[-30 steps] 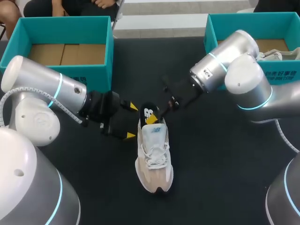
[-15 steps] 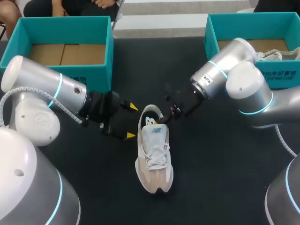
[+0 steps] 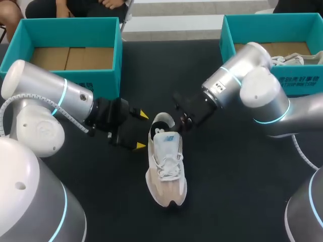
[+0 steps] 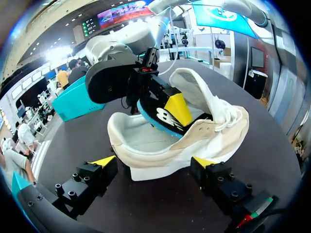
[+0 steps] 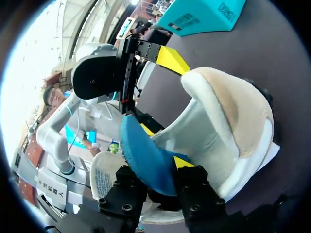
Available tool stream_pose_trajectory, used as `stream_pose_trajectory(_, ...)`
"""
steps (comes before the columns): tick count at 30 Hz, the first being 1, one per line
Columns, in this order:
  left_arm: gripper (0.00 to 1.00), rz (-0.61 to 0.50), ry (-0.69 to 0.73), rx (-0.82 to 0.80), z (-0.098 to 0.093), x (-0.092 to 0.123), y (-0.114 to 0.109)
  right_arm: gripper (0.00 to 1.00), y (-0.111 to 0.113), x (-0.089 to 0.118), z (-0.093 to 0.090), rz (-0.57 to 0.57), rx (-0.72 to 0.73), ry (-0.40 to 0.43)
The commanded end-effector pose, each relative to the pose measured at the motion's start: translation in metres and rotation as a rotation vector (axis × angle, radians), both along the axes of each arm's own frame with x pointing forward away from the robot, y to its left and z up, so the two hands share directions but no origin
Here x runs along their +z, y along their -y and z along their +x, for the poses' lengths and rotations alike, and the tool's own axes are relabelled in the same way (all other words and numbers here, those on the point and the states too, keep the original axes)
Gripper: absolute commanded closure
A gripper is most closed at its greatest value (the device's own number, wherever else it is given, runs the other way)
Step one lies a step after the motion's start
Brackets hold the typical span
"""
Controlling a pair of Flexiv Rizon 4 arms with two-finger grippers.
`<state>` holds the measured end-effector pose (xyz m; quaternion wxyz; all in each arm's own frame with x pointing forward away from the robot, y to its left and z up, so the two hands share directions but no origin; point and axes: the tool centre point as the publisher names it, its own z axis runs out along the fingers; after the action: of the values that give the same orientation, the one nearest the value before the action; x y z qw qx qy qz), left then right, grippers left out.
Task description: Take the shoe out of the shoebox, open the shoe tongue, remove and reinsert the insole, then place the shoe into the shoebox
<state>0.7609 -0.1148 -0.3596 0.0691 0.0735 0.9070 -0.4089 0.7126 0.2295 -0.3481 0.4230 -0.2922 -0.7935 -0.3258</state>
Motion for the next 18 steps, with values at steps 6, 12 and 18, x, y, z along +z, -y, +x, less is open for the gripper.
stream_pose_trajectory(6, 0.0, 0.005, 0.0, 0.001, 0.0, 0.0, 0.001, 0.63, -0.002, 0.009, 0.006, -0.024, 0.011, 0.024)
stream_pose_trajectory(12, 0.0, 0.005, 0.0, 0.001, 0.0, 0.0, 0.001, 0.62, -0.003, 0.015, 0.009, -0.032, 0.014, 0.039)
stream_pose_trajectory(18, 0.0, 0.005, 0.0, 0.001, 0.0, 0.0, 0.001, 0.6, 0.0, 0.024, 0.015, -0.046, 0.012, 0.066)
